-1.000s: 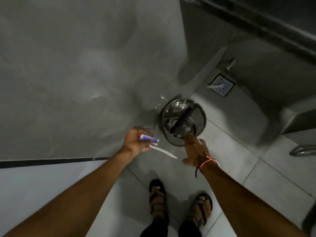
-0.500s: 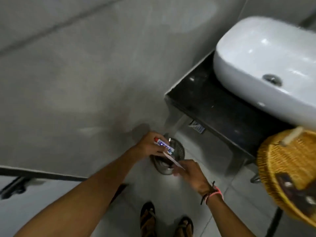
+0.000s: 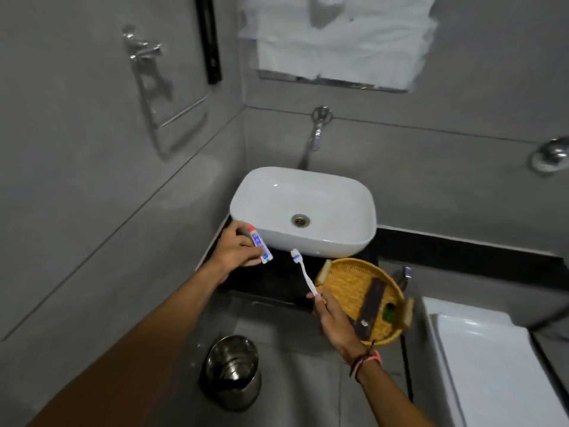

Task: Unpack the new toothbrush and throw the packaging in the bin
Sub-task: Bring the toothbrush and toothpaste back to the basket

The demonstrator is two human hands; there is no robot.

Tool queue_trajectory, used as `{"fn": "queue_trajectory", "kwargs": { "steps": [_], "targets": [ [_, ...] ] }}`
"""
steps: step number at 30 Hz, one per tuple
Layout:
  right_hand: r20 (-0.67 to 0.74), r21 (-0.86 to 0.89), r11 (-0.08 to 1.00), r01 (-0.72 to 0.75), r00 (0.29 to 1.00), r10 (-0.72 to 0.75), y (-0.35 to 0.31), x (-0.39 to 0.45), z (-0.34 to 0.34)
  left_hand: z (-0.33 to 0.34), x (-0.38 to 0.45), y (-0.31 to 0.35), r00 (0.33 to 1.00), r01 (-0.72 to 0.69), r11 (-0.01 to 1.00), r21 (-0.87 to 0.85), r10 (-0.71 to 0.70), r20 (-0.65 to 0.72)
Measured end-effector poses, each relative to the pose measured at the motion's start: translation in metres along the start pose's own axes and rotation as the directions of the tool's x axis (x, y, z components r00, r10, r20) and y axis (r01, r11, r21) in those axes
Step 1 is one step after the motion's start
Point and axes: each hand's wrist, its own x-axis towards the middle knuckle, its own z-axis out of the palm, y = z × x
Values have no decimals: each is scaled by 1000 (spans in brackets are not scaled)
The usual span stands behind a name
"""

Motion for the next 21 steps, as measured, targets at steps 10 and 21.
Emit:
{"fn": "queue_trajectory", "kwargs": {
  "steps": [10,21],
  "targets": [
    [-159,556,781,-285,886,436,34,-1,-84,133,6,-31,946,98,963,249,-168,276],
    [-181,318,859,-402,863,471,42,67,-127,197,41,-44,954,101,890,444,-214,212]
  ]
}}
